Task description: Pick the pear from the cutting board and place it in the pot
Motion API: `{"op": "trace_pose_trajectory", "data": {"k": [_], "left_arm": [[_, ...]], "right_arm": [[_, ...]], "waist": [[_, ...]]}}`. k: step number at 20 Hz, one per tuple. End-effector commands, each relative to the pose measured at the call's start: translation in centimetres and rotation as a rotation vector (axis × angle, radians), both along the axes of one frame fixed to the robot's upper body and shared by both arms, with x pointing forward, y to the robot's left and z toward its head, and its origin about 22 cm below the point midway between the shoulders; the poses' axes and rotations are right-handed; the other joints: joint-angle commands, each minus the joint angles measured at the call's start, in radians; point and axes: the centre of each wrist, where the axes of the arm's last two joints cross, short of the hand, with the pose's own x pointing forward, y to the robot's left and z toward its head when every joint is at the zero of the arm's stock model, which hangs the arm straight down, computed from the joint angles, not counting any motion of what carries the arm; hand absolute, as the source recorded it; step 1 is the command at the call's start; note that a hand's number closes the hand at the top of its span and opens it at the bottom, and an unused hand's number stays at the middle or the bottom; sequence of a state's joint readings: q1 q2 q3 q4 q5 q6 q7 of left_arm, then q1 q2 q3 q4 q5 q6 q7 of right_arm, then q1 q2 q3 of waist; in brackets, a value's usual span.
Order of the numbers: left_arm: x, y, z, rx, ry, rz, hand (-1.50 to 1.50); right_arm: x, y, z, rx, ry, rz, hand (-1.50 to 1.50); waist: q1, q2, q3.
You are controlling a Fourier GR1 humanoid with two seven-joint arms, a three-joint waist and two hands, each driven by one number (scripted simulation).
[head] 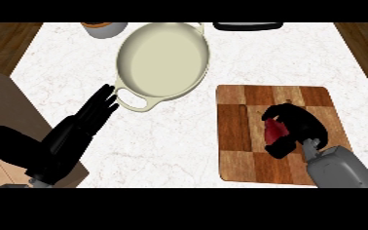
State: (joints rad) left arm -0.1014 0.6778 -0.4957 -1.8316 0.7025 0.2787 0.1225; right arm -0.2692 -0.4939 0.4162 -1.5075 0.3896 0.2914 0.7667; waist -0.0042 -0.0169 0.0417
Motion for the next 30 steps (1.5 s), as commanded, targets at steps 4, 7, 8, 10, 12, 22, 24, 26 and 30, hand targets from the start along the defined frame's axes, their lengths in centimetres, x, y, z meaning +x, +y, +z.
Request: {"op": "trace_pose_trajectory", "data": {"k": [4,7,8,10,12,22,24,26,30], "left_arm": [[0.2,-1.4,-2.5,-0.020,0.074,0.037,0.00],[0.0,-1.3,-3.1,-0.018,0.078,0.035,0.00],[0.3,-1.3,-3.6,-0.025,0.077,0.042,0.00],[-0.9,-1.4,-3.6,-0.028,0.077,0.024,0.00],[-0.7,-1.0,-3.9,-0.022,0.088,0.061,0.00],[-0.2,-0.5,-3.2,-0.022,0.097,0.048,0.00],[-0.6,-1.0,-3.4,-0.009,0.088,0.057,0.00],[-0.8,0.0,-2.9,-0.008,0.106,0.071,0.00],[-0.9,-0.8,-2.9,-0.025,0.096,0.065,0.00]], "right_arm": [[0.3,0.3,-1.0,0.035,-0.037,0.064,1.50],[0.5,1.9,-2.3,0.004,-0.061,0.081,1.50],[0.5,1.1,-0.6,0.016,-0.107,0.087,1.50],[1.0,0.5,-1.7,0.017,-0.108,0.086,1.50],[-0.5,5.5,-1.9,0.017,-0.121,-0.003,1.50],[-4.9,19.1,-0.1,-0.037,-0.246,-0.225,1.50],[-5.3,19.5,0.1,-0.076,-0.284,-0.259,1.50],[-5.2,19.4,0.7,-0.162,-0.393,-0.296,1.50],[-5.7,19.8,5.2,-0.115,-0.580,-0.319,1.50]], "waist": [[-0.001,0.021,-0.041],[0.008,0.024,-0.041],[-0.007,0.021,-0.042],[0.009,0.022,-0.041],[-0.002,0.020,-0.043],[-0.012,0.016,-0.045],[-0.017,0.014,-0.045],[-0.036,0.005,-0.047],[-0.040,0.005,-0.046]]}}
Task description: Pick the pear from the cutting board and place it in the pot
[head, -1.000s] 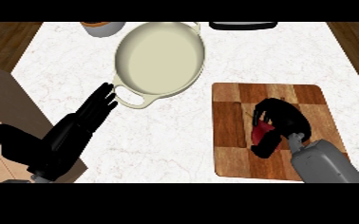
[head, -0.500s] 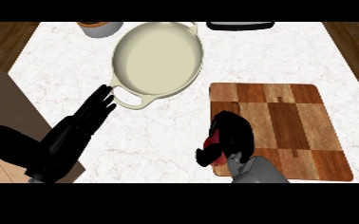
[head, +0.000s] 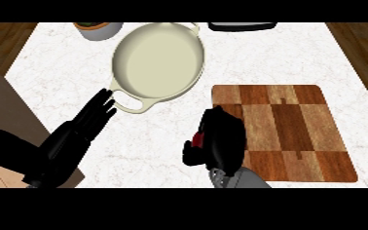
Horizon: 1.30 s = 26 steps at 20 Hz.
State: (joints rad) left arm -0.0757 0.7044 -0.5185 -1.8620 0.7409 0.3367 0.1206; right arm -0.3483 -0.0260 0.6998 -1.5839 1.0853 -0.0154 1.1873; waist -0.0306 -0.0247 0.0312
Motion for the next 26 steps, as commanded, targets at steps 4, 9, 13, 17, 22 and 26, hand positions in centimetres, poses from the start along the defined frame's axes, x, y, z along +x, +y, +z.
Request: {"op": "trace_pose_trajectory", "data": {"k": [4,9,13,17,22,26], "left_arm": [[0.4,-0.8,-2.7,-0.019,0.061,0.029,0.00],[0.4,-1.0,-3.1,0.001,0.052,0.012,0.00],[0.6,-0.7,-1.9,-0.005,0.040,0.006,0.00],[0.7,-1.5,-2.9,-0.003,0.046,-0.027,0.00],[1.1,-1.9,-2.9,-0.004,0.031,-0.028,0.00],[0.9,-2.3,-3.3,0.003,0.020,-0.030,0.00]], "right_arm": [[-2.3,2.4,6.5,0.034,-0.255,-0.132,1.50],[-2.1,1.9,12.2,0.050,-0.379,-0.075,1.50],[-1.8,2.6,14.8,0.135,-0.439,-0.072,1.50],[1.0,3.2,16.7,0.132,-0.450,-0.076,1.50],[4.8,2.9,19.0,0.182,-0.413,-0.092,1.50],[8.4,3.0,20.0,0.177,-0.404,-0.083,1.50]], "waist": [[0.002,0.017,-0.035],[0.014,0.021,-0.035],[0.039,0.021,-0.034],[0.046,0.030,-0.036],[0.054,0.037,-0.035],[0.063,0.042,-0.035]]}}
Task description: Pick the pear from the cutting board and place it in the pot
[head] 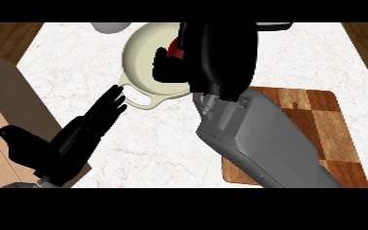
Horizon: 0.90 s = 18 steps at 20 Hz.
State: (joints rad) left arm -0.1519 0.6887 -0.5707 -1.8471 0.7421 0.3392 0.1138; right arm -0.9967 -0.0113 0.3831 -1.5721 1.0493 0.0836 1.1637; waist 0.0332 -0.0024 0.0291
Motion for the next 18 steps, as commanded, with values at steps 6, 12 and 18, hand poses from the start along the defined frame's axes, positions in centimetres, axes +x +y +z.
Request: {"op": "trace_pose_trajectory", "data": {"k": [6,12,18], "left_arm": [[0.7,-1.3,-3.0,0.000,0.057,0.017,0.00],[0.7,-0.9,-2.6,-0.003,0.048,-0.013,0.00],[1.1,-1.4,-2.7,0.001,0.049,-0.025,0.00]], "right_arm": [[6.2,1.6,0.8,0.073,0.119,-0.088,1.50],[10.4,0.8,-1.4,0.071,0.128,-0.093,1.50],[12.2,0.9,-2.9,0.144,0.099,-0.075,1.50]], "waist": [[0.013,0.023,-0.032],[0.038,0.037,-0.032],[0.053,0.043,-0.032]]}}
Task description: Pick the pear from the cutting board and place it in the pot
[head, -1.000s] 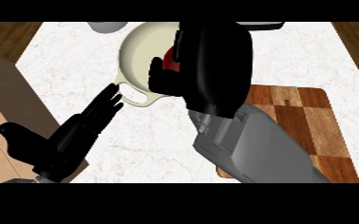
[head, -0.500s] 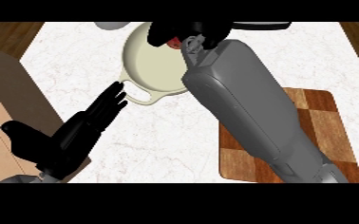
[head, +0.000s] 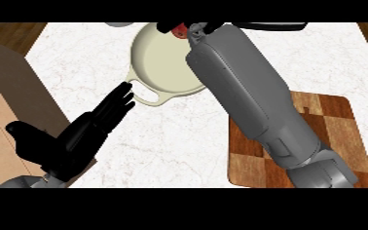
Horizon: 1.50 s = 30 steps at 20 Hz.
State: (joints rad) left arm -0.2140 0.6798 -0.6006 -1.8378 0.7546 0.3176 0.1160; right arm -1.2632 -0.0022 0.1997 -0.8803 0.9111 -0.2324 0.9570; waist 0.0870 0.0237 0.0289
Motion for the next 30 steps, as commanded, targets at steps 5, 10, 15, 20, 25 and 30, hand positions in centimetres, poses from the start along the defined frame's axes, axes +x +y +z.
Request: {"op": "trace_pose_trajectory", "data": {"k": [5,10,15,20,25,30], "left_arm": [[0.5,-0.8,-1.8,0.006,0.047,0.007,0.00],[0.5,-1.2,-1.7,0.000,0.035,-0.012,0.00],[0.3,-1.7,-1.9,0.018,0.037,-0.031,0.00],[0.8,-2.0,-1.4,0.017,0.036,-0.041,0.00],[0.4,-2.6,-1.7,0.019,0.043,-0.048,0.00],[1.4,-1.3,-2.0,0.018,0.056,0.028,0.00]], "right_arm": [[2.7,-1.1,-3.5,0.091,0.007,-0.038,1.50],[3.7,-2.5,-5.1,0.249,0.034,-0.101,1.50],[4.0,-3.4,-4.4,0.477,-0.050,-0.077,-1.50],[4.3,-3.4,-4.1,0.559,-0.126,-0.059,-1.50],[4.5,-3.6,-5.5,0.544,-0.259,-0.093,-1.50],[4.8,-4.5,-7.5,0.539,-0.280,-0.150,-1.50]], "waist": [[0.039,0.031,-0.032],[0.050,0.036,-0.031],[0.076,0.045,-0.028],[0.077,0.043,-0.028],[0.070,0.037,-0.030],[0.033,0.029,-0.030]]}}
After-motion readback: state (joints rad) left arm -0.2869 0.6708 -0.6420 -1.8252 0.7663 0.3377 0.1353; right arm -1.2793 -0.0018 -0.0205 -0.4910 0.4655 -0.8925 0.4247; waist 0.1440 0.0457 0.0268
